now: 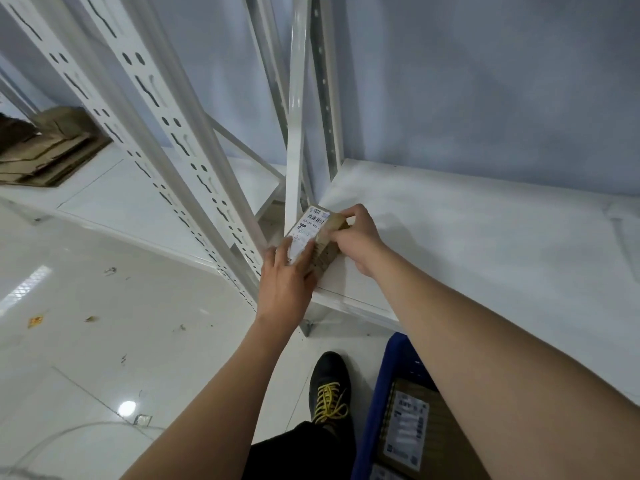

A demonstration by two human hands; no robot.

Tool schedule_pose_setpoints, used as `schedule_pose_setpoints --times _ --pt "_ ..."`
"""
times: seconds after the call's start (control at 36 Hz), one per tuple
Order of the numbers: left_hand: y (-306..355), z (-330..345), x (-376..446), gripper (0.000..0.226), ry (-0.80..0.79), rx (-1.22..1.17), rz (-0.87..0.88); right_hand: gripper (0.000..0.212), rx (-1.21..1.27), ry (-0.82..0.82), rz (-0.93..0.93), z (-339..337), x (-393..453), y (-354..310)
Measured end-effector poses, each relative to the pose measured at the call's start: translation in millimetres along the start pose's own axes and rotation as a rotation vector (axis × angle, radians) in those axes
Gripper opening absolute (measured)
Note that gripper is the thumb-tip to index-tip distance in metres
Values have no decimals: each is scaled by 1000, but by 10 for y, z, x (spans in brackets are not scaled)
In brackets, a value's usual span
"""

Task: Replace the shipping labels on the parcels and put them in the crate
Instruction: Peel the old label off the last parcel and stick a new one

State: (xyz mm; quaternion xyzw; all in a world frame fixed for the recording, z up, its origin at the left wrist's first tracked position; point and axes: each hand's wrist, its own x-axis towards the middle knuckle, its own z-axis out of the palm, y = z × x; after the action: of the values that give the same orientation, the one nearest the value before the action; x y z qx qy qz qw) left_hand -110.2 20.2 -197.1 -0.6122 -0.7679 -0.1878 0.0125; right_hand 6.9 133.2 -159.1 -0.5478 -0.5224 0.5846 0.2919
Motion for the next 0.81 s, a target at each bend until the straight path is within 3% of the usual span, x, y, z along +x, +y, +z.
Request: schedule_pose_setpoints --times 0.19,0.33,0.42,0.5,0.61,0.81 --pt "509 -388 -70 83 -126 -151 -10 40 110 94 -80 -435 -442 -116" --pt "1017 -600 -189 101 -142 -354 -44 39 143 156 -140 -1062 -913 -213" --pt "1386 -724 -306 109 -234 -464 -15 36 194 186 -163 -1499 -1283 -229" --pt "1753 -813 -465 104 -319 -560 20 35 237 218 -178 -1943 -1688 -193" --pt "2221 -917 -669 65 -396 -676 89 34 293 258 -193 -2476 -2189 -83" --pt "2923 -967 -954 58 -518 -763 202 33 308 366 -232 -3225 -2802 242"
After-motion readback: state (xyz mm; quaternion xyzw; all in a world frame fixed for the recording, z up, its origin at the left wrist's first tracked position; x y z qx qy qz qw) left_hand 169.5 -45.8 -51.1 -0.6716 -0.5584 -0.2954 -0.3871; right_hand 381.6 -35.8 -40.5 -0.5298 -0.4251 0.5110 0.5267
